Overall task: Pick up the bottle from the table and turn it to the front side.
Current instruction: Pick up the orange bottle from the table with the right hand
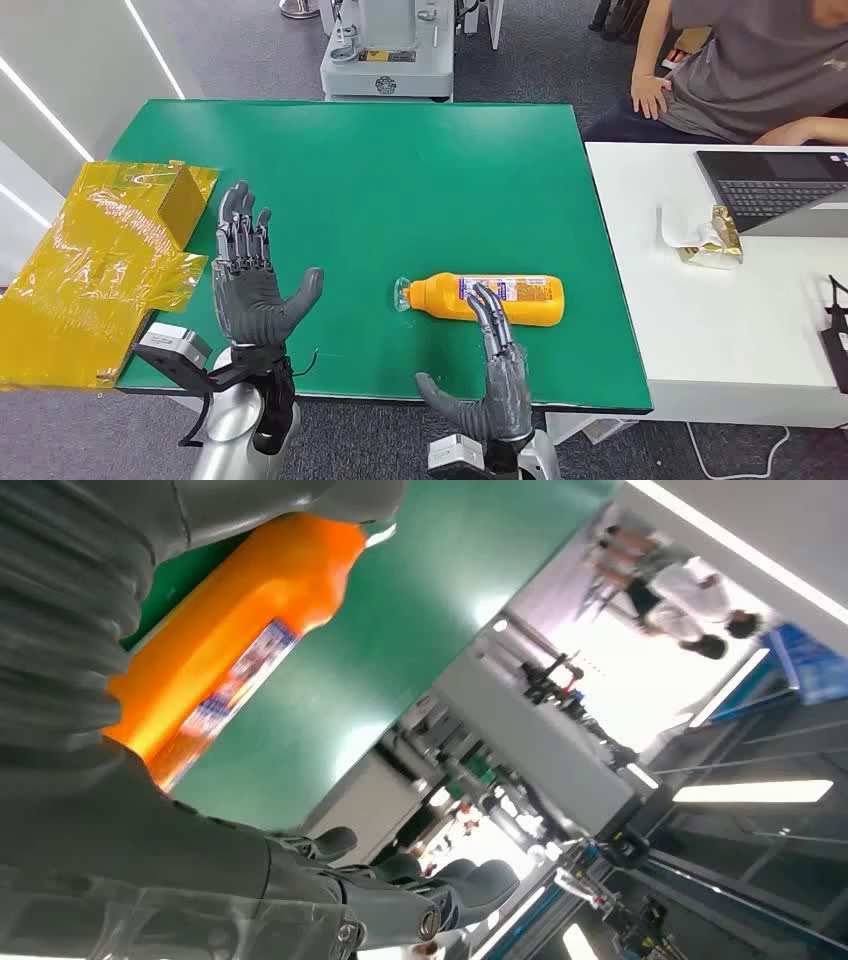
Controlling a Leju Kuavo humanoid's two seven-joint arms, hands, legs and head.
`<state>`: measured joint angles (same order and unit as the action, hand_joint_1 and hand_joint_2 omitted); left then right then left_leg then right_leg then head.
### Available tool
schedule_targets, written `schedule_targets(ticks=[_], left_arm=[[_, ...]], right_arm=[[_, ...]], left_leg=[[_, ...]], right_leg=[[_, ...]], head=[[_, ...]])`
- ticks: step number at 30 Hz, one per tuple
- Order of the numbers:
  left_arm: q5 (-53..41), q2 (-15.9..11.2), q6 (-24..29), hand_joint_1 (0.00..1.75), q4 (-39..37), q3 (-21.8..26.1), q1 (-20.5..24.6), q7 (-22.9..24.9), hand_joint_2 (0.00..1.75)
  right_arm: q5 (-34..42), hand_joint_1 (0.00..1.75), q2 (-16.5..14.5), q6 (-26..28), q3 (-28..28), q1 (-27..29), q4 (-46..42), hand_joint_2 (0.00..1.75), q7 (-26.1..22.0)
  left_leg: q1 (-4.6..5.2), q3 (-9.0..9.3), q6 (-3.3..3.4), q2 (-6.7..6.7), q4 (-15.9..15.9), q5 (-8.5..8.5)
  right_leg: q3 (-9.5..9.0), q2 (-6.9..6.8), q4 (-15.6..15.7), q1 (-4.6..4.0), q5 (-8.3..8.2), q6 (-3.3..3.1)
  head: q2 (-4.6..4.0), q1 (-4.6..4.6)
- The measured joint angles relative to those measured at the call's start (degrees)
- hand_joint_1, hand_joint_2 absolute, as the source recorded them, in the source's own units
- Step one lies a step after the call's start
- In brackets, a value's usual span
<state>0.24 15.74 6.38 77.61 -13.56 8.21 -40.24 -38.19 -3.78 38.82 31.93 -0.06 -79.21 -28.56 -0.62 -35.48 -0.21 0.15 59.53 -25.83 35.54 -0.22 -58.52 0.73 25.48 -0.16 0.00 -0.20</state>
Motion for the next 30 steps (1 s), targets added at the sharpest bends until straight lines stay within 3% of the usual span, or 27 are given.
schedule_targets(ticks=[3, 9, 14, 17, 21, 24, 27, 30], left_arm=[[0.01, -0.01, -0.38, 0.0, 0.0, 0.03, -0.01, 0.0, 1.75], [0.03, -0.02, -1.83, 0.0, 0.0, 0.05, -0.02, 0.0, 1.75], [0.27, 0.0, -2.68, 0.0, 0.0, 0.05, 0.0, 0.0, 1.75], [0.6, 0.0, -3.43, 0.0, 0.0, 0.05, 0.01, 0.0, 1.75], [0.78, 0.0, -4.15, 0.0, 0.0, 0.05, 0.01, 0.0, 1.75], [0.73, 0.01, -4.43, 0.0, 0.02, 0.05, 0.01, 0.0, 1.75], [0.65, 0.02, -4.78, 0.0, 0.02, 0.05, 0.03, 0.0, 1.75], [0.6, 0.03, -4.81, 0.0, 0.02, 0.05, 0.03, 0.0, 1.75]], right_arm=[[-3.12, 0.0, 1.89, -0.77, -1.8, 0.03, -1.12, 1.75, 2.05], [-5.35, 0.0, 9.4, -7.88, -7.13, -0.2, -4.91, 1.75, 6.6], [-0.12, 0.0, 18.97, -19.99, -11.89, -3.6, -6.03, 1.75, 7.59], [4.87, 0.0, 26.64, -32.65, -14.01, -7.09, -6.06, 1.75, 8.9], [13.25, 0.0, 38.94, -52.47, -15.71, -14.97, -5.81, 1.75, 12.34], [18.14, 0.0, 44.94, -64.19, -15.32, -24.39, -3.94, 1.75, 14.04], [18.77, 0.0, 46.86, -71.06, -12.43, -35.3, 0.86, 1.75, 14.83], [17.18, 0.0, 46.38, -72.18, -7.95, -44.13, 6.81, 1.75, 14.57]], left_leg=[[0.0, 0.0, 0.0, 0.0, 0.01, 0.0], [0.03, -0.01, 0.01, -0.01, 0.04, -0.01], [0.05, -0.01, 0.05, -0.01, 0.07, 0.0], [0.1, -0.01, 0.1, -0.01, 0.1, 0.03], [0.22, -0.05, 0.25, 0.0, 0.11, 0.1], [0.24, -0.01, 0.28, 0.08, 0.11, 0.09], [0.21, 0.03, 0.29, 0.14, 0.11, 0.11], [0.15, 0.0, 0.26, 0.07, 0.08, 0.16]], right_leg=[[-0.01, 0.0, 0.01, 0.0, -0.01, 0.01], [-0.02, 0.0, 0.03, 0.03, -0.03, 0.03], [-0.03, -0.01, 0.04, 0.05, -0.08, 0.05], [-0.04, -0.01, 0.04, 0.11, -0.13, 0.1], [-0.03, 0.01, 0.03, 0.21, -0.21, 0.21], [-0.02, 0.1, 0.01, 0.23, -0.23, 0.21], [-0.01, 0.16, -0.02, 0.21, -0.24, 0.21], [-0.03, 0.09, -0.05, 0.17, -0.25, 0.2]], head=[[0.0, 0.0], [0.0, -0.01], [0.0, -0.02], [0.0, -0.04], [0.0, -0.03], [0.0, -0.04], [0.0, -0.04], [0.0, -0.04]])
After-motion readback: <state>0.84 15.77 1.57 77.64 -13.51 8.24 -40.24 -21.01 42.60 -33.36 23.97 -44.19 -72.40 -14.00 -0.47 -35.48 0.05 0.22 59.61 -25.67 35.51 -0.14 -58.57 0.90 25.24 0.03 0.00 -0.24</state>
